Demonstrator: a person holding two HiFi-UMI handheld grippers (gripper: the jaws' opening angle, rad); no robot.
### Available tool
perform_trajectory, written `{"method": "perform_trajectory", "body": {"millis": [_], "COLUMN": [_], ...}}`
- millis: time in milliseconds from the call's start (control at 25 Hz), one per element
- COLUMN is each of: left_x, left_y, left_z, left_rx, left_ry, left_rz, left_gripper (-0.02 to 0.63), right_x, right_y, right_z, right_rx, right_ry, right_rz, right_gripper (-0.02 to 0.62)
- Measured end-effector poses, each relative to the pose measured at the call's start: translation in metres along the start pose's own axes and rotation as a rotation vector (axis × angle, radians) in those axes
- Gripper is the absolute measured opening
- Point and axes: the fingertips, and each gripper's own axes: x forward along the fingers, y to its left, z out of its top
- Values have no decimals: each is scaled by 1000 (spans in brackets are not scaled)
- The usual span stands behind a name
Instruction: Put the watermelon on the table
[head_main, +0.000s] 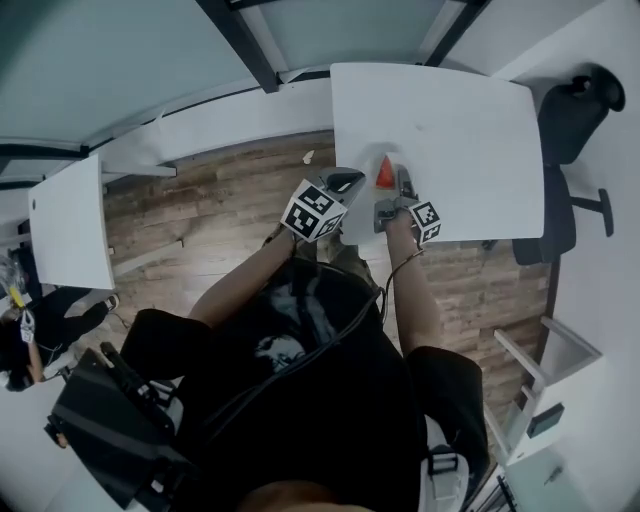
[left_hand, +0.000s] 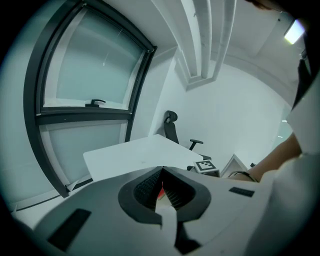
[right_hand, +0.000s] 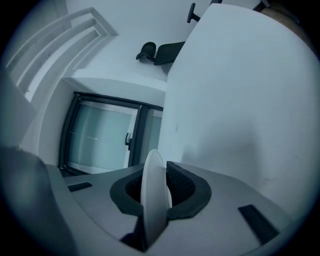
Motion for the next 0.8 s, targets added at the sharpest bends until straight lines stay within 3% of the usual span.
{"method": "perform_trajectory", "body": {"millis": [120,240,480,560,720,800], "left_x": [10,18,20,15,9,12], "left_y": [19,40,79,87,91,89], "left_z": [-1,-1,4,3,10,17], "left_rx": [-24,-53,-59,-73,-77,-59], "left_ry": [14,29,50,57,56,51], "left_rz": [16,27,37,40,29,8], "left_gripper": [6,6,5,6,6,6], "right_x": [31,60,113,125,139,140], "right_y": [-22,-27,-32,-35,-22,-17], "right_z": [10,15,25,28,38,44], "right_rx": [23,21,-94,-200,-615,-763], "right_ry": [-37,-50,-51,-19,74,100], "right_rz": [-76,-89,-128,-193,-365,-433], "right_gripper": [37,37,37,37,65,100]}}
